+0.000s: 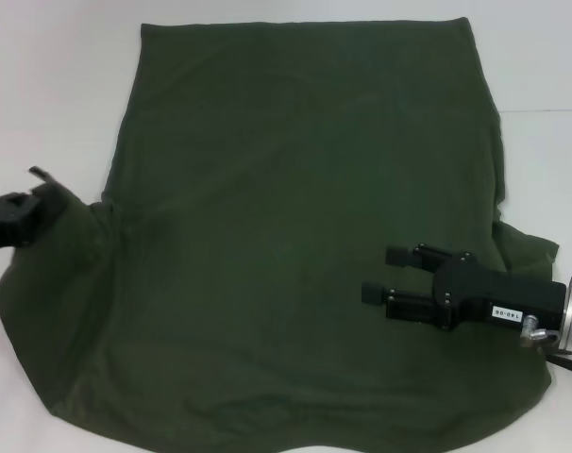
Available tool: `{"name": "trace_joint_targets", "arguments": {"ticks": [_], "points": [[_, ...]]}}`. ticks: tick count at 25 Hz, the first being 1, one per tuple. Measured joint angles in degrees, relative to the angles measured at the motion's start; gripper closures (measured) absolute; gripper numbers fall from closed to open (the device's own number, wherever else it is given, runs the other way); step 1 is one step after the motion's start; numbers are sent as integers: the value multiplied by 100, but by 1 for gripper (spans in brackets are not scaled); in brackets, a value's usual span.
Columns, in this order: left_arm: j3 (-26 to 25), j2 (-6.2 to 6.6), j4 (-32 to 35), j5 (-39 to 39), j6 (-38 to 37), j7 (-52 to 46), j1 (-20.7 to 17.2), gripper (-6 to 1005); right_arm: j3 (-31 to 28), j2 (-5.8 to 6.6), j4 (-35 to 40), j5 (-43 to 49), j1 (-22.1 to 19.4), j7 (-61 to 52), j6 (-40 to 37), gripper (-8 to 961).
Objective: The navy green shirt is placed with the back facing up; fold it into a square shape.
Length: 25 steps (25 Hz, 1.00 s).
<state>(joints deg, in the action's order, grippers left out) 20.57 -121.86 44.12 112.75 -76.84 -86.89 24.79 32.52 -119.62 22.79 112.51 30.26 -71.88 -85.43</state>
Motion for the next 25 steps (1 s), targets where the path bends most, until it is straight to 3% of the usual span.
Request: {"name": "trace_joint_targets", "arguments": {"ticks": [7,16,25], "points": [[92,-226,-123,-15,-709,-52,59,1001,0,0,-12,-1,-11,36,1,68],[169,-223,-1137,-202,-654,2,259,1001,18,0,-12,-1,-5,50,0,69],[156,-216,-1436,-455,-497,6,286,705,11,0,-11,-1,18,52,-5,69]]}}
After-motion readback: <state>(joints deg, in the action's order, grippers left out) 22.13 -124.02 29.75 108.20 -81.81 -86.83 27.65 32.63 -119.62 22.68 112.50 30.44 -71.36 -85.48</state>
